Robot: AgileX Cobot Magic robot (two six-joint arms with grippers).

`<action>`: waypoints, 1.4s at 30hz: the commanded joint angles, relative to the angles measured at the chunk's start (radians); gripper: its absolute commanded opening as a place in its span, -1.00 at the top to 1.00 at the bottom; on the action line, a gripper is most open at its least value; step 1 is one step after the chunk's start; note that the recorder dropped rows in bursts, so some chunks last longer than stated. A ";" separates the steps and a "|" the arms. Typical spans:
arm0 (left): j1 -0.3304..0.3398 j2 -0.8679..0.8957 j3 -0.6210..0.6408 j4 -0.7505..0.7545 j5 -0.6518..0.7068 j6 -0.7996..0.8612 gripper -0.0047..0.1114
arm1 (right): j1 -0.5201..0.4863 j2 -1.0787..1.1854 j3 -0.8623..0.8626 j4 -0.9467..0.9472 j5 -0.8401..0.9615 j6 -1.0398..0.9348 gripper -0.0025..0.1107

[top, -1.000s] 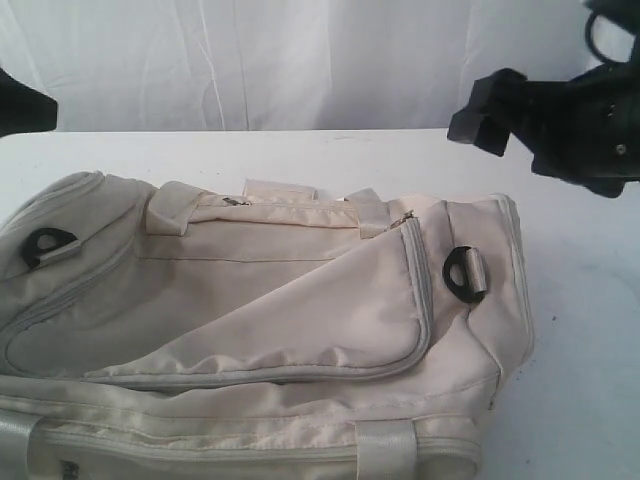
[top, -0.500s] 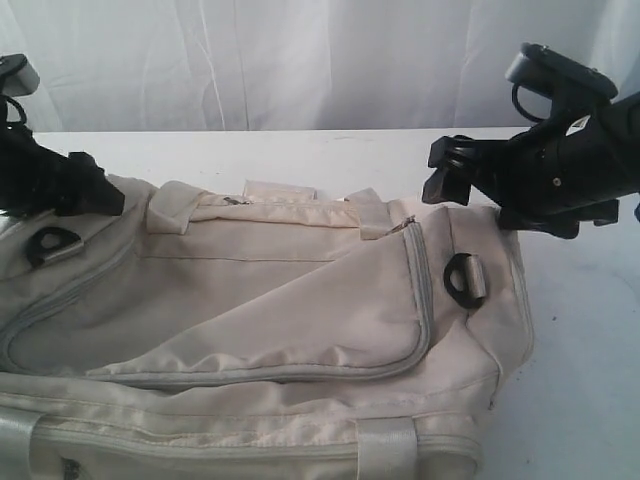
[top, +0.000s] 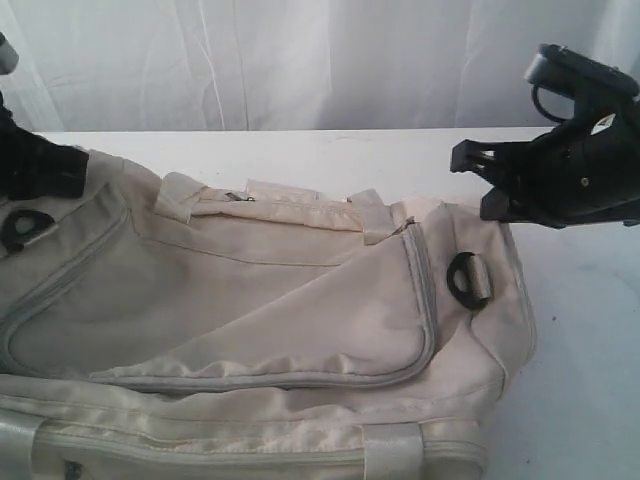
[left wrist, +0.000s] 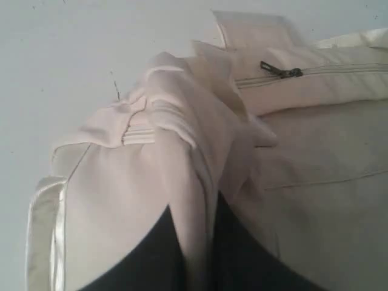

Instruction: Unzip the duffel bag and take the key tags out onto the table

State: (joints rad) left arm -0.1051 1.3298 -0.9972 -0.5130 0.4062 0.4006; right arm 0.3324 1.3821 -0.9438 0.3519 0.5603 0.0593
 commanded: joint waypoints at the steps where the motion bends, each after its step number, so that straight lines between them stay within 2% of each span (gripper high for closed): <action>1: 0.045 -0.125 -0.004 0.074 0.036 -0.096 0.92 | -0.129 -0.055 -0.003 -0.081 0.076 -0.011 0.96; 4: 0.141 -0.151 -0.004 0.084 0.104 -0.098 0.92 | -0.201 -0.067 -0.003 -0.087 0.126 -0.059 0.96; 5: 0.192 -0.153 -0.004 0.109 0.127 -0.101 0.92 | -0.217 -0.067 -0.001 -0.092 0.135 -0.082 0.96; 11: 0.324 -0.155 -0.004 0.136 0.162 -0.116 0.92 | -0.224 -0.065 -0.001 -0.100 0.119 -0.082 0.96; 19: 0.338 -0.153 0.020 0.050 0.175 -0.105 0.92 | -0.224 -0.064 -0.001 -0.082 0.092 -0.080 0.96; 23: 0.338 -0.153 0.064 0.048 0.172 -0.105 0.92 | -0.224 -0.064 -0.001 0.067 0.085 -0.090 0.96; 27: 0.338 -0.153 0.113 0.046 0.154 -0.105 0.92 | -0.224 -0.064 -0.001 0.216 0.089 -0.227 0.94; 30: 0.338 -0.153 0.134 0.023 0.137 -0.090 0.92 | -0.224 -0.064 -0.001 0.272 0.089 -0.273 0.74; 34: 0.338 -0.153 0.139 -0.063 0.136 -0.001 0.87 | -0.224 -0.064 -0.001 0.387 0.091 -0.334 0.24; 38: 0.338 -0.153 0.139 -0.141 0.136 0.053 0.53 | -0.195 -0.062 -0.001 0.443 0.098 -0.434 -0.30; 40: 0.338 -0.153 0.139 -0.160 0.136 0.053 0.37 | -0.163 -0.050 -0.001 0.443 0.098 -0.453 -0.40; 42: 0.338 -0.153 0.139 -0.168 0.133 0.053 0.18 | -0.123 -0.028 -0.001 0.441 0.094 -0.457 -0.41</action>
State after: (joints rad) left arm 0.2314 1.1876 -0.8581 -0.6247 0.5352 0.4425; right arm 0.1650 1.3324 -0.9438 0.7840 0.6546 -0.3624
